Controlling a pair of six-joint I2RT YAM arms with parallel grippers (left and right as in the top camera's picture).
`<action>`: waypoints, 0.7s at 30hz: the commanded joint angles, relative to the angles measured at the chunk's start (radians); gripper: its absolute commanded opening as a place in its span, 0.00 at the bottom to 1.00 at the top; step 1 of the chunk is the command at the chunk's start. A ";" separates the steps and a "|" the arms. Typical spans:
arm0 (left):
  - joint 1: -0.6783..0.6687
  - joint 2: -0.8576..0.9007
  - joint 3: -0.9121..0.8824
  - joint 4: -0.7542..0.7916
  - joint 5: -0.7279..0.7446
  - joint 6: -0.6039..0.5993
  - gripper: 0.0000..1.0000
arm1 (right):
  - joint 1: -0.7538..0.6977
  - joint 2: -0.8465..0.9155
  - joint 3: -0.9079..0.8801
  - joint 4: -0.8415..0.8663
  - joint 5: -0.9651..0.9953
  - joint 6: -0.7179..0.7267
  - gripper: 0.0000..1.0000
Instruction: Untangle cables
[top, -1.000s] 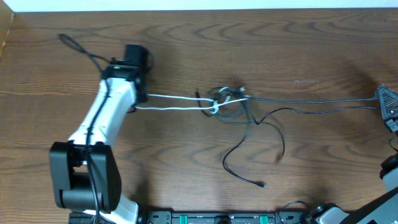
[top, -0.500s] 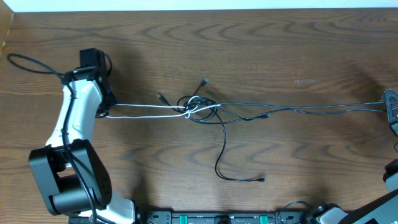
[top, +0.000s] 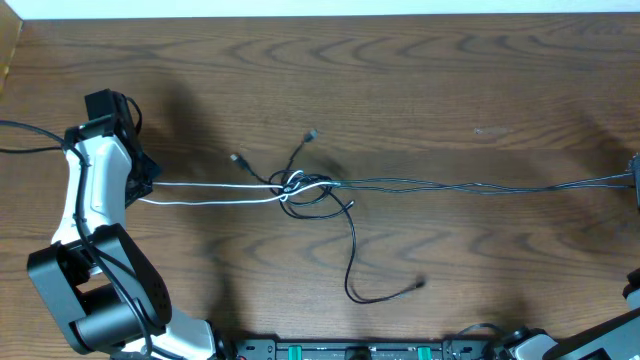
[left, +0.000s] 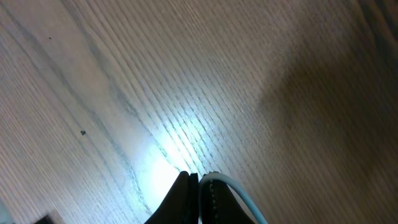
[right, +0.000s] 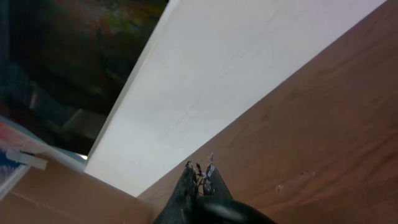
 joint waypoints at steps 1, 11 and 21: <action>0.017 0.014 -0.008 0.005 -0.039 -0.018 0.07 | -0.021 -0.006 0.008 -0.014 0.074 -0.041 0.01; 0.016 0.014 -0.008 0.013 0.063 0.006 0.08 | -0.001 -0.006 0.008 -0.044 0.058 -0.066 0.26; -0.107 0.014 -0.008 0.084 0.275 0.265 0.07 | 0.249 -0.006 0.008 -0.118 0.032 -0.177 0.87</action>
